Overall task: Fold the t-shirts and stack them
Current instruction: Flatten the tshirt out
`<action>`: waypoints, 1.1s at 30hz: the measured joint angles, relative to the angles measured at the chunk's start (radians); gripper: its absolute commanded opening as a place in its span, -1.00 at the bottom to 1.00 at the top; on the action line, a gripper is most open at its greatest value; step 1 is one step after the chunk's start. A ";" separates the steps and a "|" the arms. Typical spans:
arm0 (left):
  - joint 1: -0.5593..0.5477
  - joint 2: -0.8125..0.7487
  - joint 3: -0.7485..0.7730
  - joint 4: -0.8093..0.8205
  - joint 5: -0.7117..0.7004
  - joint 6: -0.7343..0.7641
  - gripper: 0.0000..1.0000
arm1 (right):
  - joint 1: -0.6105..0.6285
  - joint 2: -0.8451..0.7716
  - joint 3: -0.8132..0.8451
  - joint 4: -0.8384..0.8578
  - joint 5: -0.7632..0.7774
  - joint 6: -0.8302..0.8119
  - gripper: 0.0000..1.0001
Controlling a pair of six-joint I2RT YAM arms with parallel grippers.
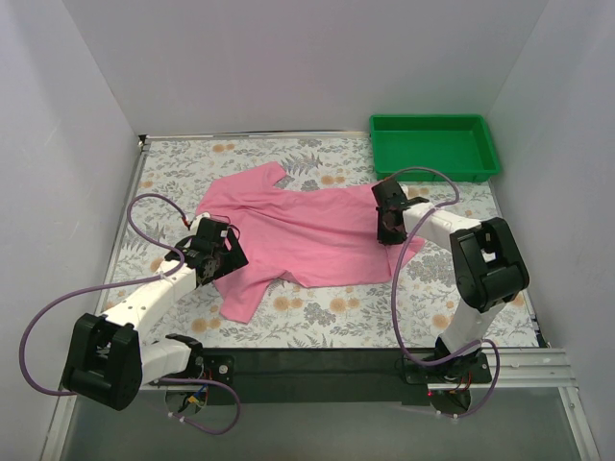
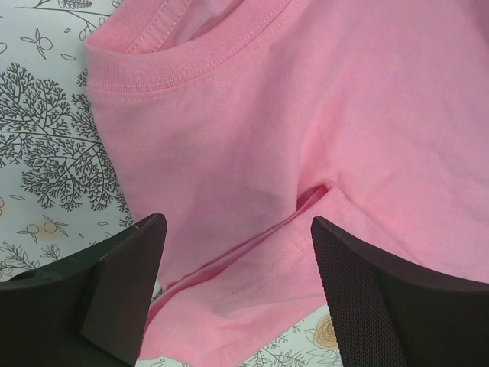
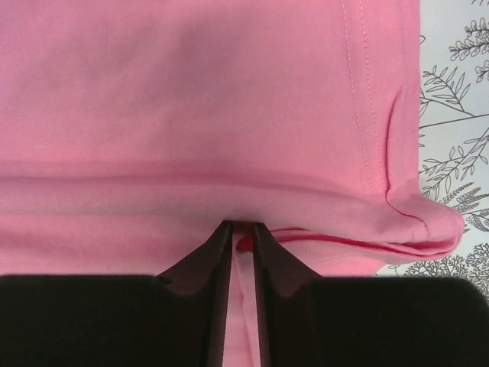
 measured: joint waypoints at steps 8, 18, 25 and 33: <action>0.000 0.000 0.000 0.000 0.000 0.000 0.41 | 0.006 -0.047 -0.039 -0.018 0.046 0.008 -0.67; 0.000 0.000 0.000 0.001 0.001 0.001 0.41 | 0.006 -0.065 -0.054 -0.031 0.063 0.008 -0.61; 0.000 0.000 0.000 0.001 0.009 0.004 0.41 | 0.007 -0.065 -0.054 -0.032 0.061 0.013 -0.46; 0.000 0.000 0.000 0.003 0.013 0.008 0.41 | 0.024 -0.052 -0.050 -0.047 0.063 0.026 -0.70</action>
